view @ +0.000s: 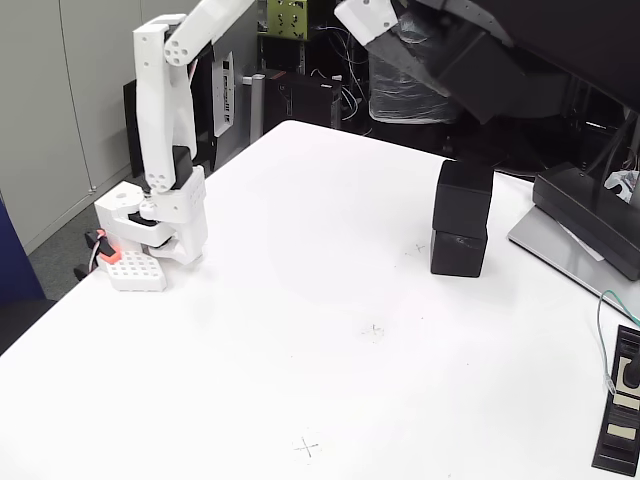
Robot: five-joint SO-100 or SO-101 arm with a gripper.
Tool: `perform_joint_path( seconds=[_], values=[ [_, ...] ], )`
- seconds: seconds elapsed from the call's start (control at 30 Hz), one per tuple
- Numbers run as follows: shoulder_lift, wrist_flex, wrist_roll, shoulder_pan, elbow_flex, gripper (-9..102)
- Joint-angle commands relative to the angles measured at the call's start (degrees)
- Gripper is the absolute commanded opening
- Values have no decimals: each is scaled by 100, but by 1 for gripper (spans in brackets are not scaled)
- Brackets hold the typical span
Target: Stack the 3 blocks
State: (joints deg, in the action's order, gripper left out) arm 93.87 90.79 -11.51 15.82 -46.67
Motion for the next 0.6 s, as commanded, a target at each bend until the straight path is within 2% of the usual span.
perform_joint_path(
  seconds=[0.0, 0.27, 0.57],
  values=[
    [246, 0, 264, 369, -264, -1],
    [246, 0, 694, 932, -1072, -1],
    [176, -9, 879, 984, -1433, -1]
  ],
)
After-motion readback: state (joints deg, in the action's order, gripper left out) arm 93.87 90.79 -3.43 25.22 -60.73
